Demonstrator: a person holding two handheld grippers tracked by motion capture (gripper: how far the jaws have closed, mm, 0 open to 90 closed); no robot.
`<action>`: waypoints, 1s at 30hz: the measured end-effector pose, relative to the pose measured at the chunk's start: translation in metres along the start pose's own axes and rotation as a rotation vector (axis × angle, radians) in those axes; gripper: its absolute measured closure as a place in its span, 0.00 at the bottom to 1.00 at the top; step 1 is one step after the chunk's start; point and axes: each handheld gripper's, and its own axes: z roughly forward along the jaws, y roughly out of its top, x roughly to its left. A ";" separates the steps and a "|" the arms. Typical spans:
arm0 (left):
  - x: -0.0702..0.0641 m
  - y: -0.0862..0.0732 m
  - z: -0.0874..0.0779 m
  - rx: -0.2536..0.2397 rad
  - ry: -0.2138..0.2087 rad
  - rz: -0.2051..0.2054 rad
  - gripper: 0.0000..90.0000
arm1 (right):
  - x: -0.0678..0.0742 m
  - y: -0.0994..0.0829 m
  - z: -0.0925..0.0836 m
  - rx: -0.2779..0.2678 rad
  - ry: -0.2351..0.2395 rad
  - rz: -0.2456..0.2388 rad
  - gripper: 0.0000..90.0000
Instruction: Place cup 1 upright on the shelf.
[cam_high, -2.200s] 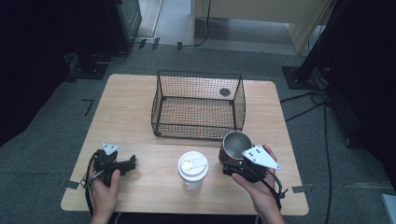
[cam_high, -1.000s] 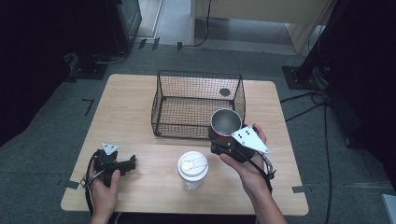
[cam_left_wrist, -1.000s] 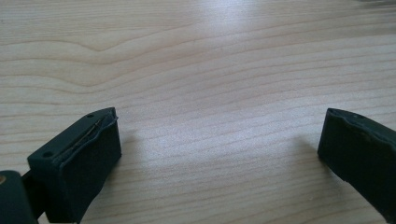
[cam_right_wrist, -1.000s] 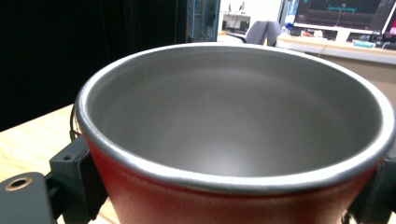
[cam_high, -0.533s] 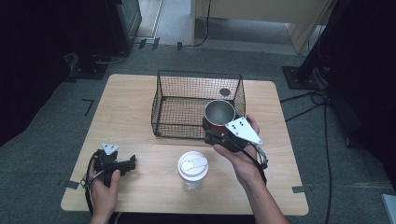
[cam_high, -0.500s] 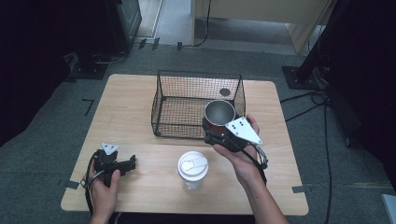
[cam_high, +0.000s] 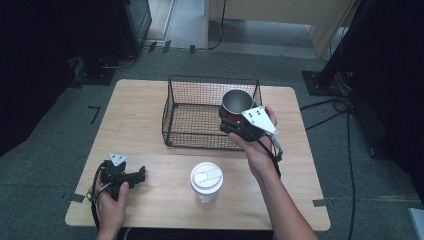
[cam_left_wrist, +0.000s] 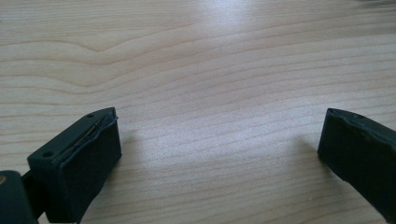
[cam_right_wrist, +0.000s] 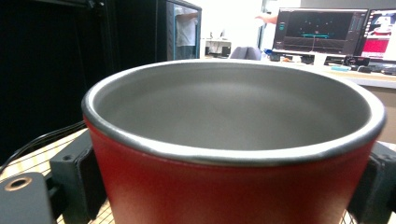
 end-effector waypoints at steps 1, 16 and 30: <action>0.000 0.000 0.000 0.000 0.000 0.001 0.00 | -0.001 0.000 0.003 -0.002 -0.003 -0.001 0.08; 0.000 0.000 0.000 0.001 0.000 0.000 0.00 | -0.004 -0.001 0.044 0.024 -0.032 0.006 0.08; 0.000 0.000 0.000 -0.001 0.000 -0.002 0.00 | -0.009 -0.018 0.091 0.067 -0.071 0.048 0.08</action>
